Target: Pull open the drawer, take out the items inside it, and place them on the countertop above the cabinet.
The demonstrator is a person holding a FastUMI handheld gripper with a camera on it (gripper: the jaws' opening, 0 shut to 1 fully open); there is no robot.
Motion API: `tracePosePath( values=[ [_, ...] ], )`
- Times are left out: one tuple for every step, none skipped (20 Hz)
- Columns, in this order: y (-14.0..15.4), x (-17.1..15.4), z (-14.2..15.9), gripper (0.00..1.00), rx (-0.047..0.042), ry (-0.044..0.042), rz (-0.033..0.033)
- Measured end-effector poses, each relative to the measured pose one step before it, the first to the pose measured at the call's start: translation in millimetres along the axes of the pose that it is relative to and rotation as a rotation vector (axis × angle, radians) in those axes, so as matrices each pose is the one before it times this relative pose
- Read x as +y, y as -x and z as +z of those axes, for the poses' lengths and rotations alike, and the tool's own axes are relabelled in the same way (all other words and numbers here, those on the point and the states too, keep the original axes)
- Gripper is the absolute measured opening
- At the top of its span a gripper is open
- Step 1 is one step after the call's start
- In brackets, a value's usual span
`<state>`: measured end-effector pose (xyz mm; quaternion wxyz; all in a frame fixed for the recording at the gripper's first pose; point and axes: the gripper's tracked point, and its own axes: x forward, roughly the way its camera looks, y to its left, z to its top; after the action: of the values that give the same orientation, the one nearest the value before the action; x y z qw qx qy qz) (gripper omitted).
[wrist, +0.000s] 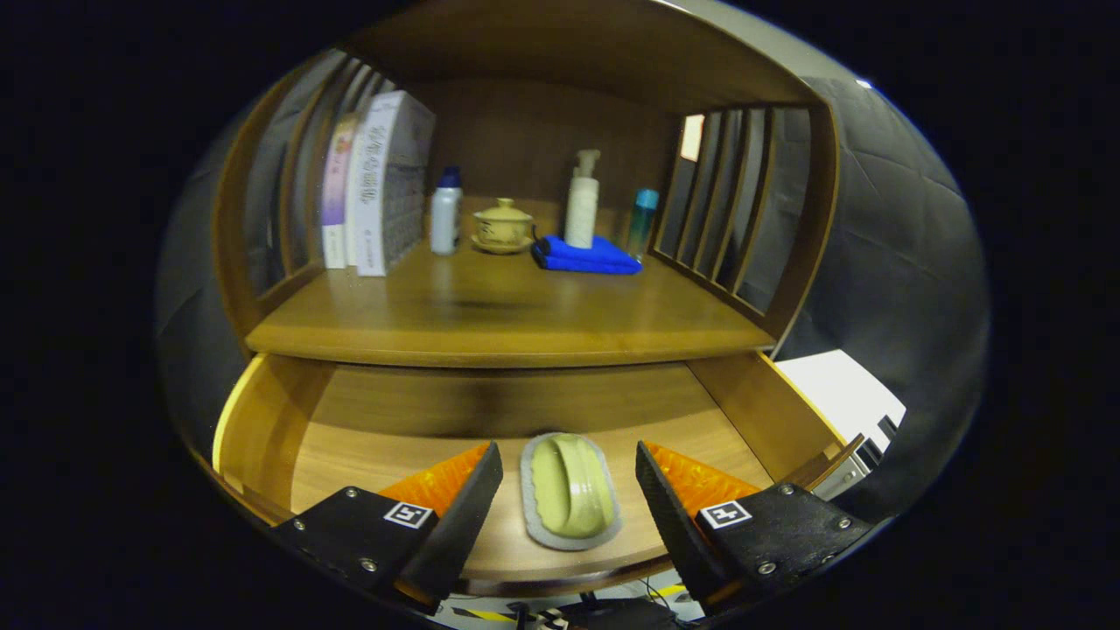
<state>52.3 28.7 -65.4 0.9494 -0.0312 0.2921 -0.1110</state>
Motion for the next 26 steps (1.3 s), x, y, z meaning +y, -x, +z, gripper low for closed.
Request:
tracePosePath(
  values=[
    [-7.24,-0.27,-4.69,0.95,0.03053,-0.01048,0.00074],
    [-8.32,-0.79,-3.07,0.95,0.02674,-0.01020,0.00090],
    [-6.04,0.79,-1.59,0.95,0.01883,-0.01040,0.00783],
    [-5.40,2.88,-1.66,0.95,0.01435,-0.01415,0.01441],
    [-4.04,0.77,-2.38,0.95,0.01945,-0.01103,0.00717],
    [-3.36,0.92,-3.56,0.95,0.02613,-0.01140,0.00958],
    [-1.62,-0.03,-3.30,0.94,0.01917,-0.01645,0.00458],
    [0.53,0.44,-2.11,0.89,0.01452,-0.00665,0.00053],
    [-2.25,-1.75,-1.20,0.83,0.01606,0.00275,-0.00139],
    [-0.91,-2.71,-3.09,0.77,0.02006,0.01388,-0.00894],
    [-2.41,-2.07,-2.01,0.74,0.01703,0.01377,-0.00451],
    [-2.23,-0.30,-2.31,0.67,0.01225,0.01073,-0.00190],
    [-1.25,1.23,-0.12,0.62,0.00584,0.00613,0.00704],
    [-3.65,1.48,-1.63,0.55,0.00562,0.00748,0.00678],
    [0.78,-2.34,-1.23,0.49,-0.00219,0.01467,-0.00867],
    [-0.04,-0.04,0.51,0.43,-0.00361,-0.00451,-0.00484],
    [1.44,-0.90,0.36,0.41,-0.00103,0.00501,-0.00749],
    [-1.28,-0.18,-0.79,0.34,-0.00116,0.00674,-0.00609],
    [0.27,-1.66,0.20,0.27,-0.00029,0.00043,-0.00954],
    [1.21,-0.01,-0.51,0.22,-0.00226,-0.00958,-0.00515],
    [2.58,1.78,1.59,0.20,-0.00445,-0.02003,0.01018],
    [1.70,2.21,4.00,0.18,-0.01839,-0.02888,0.01241],
    [2.43,0.01,4.38,0.17,-0.02318,-0.03275,0.00681],
    [3.92,-2.83,4.30,0.16,-0.02606,-0.02350,0.00096],
    [3.37,-4.13,6.06,0.16,-0.02437,-0.01826,-0.00676],
    [3.81,-3.34,5.30,0.16,-0.02692,-0.01468,0.00141]
  ],
)
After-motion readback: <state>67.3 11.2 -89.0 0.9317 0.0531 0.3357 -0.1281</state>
